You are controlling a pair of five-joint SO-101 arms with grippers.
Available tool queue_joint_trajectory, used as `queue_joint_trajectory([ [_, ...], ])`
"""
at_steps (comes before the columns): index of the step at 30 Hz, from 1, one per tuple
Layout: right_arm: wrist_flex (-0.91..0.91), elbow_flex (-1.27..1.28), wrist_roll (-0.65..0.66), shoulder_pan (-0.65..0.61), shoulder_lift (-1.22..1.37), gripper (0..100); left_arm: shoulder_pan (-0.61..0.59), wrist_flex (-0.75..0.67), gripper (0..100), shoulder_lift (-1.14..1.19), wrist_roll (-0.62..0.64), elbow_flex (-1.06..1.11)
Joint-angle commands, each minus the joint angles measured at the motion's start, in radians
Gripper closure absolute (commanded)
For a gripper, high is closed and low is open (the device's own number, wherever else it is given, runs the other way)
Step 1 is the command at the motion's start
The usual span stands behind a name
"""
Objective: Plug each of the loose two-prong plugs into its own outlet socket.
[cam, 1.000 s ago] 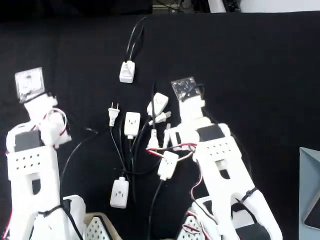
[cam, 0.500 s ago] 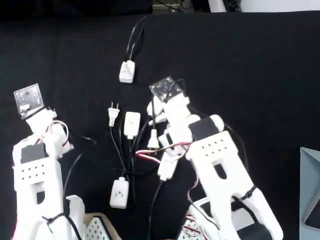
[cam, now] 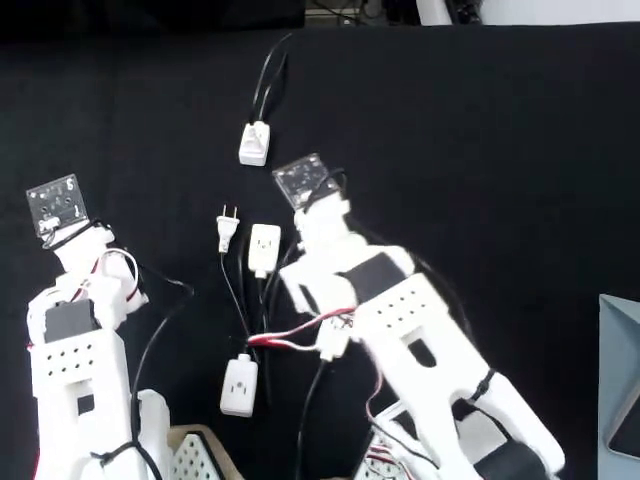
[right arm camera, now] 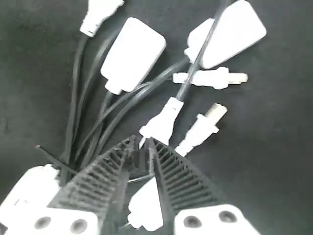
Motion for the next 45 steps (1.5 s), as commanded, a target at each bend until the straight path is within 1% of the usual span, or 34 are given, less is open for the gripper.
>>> queue_joint_trajectory([
  [1,-0.014,-0.108,-0.080,-0.034,0.090,95.1,-0.008,-0.011,97,-0.023,0.003,-0.008],
  [4,0.011,-0.200,-0.117,-0.031,0.236,95.1,-0.008,-0.011,97,-0.023,0.003,-0.008],
  [7,0.060,-0.280,-0.120,-0.031,0.372,95.1,-0.008,-0.011,97,-0.023,0.003,-0.008],
  [11,0.083,-0.354,-0.167,-0.029,0.522,95.1,-0.008,-0.015,97,-0.023,0.003,0.002],
  [14,0.083,-0.389,-0.175,-0.021,0.599,95.1,-0.008,-0.015,97,-0.023,0.003,0.004],
  [19,0.084,-0.424,-0.175,0.044,0.639,95.0,-0.008,-0.015,97,-0.023,0.003,0.005],
  [21,0.114,-0.433,-0.175,0.066,0.639,94.2,-0.008,-0.017,97,-0.023,0.003,0.005],
  [25,0.233,-0.472,-0.187,0.069,0.645,81.8,-0.002,-0.017,97,-0.023,0.003,0.004],
  [27,0.252,-0.475,-0.189,0.068,0.648,79.8,-0.001,-0.017,97,-0.023,0.003,0.004],
  [32,0.199,-0.458,-0.190,0.068,0.648,83.5,0.001,-0.017,97,-0.023,0.003,0.002],
  [36,0.147,-0.430,-0.192,0.046,0.657,83.6,0.001,-0.017,97,-0.023,0.003,0.004],
  [40,0.127,-0.450,-0.232,0.044,0.742,83.7,0.001,-0.017,97,-0.023,0.003,0.004],
  [45,0.132,-0.519,-0.239,0.034,0.868,85.8,0.001,-0.017,97,-0.023,0.003,0.004],
])
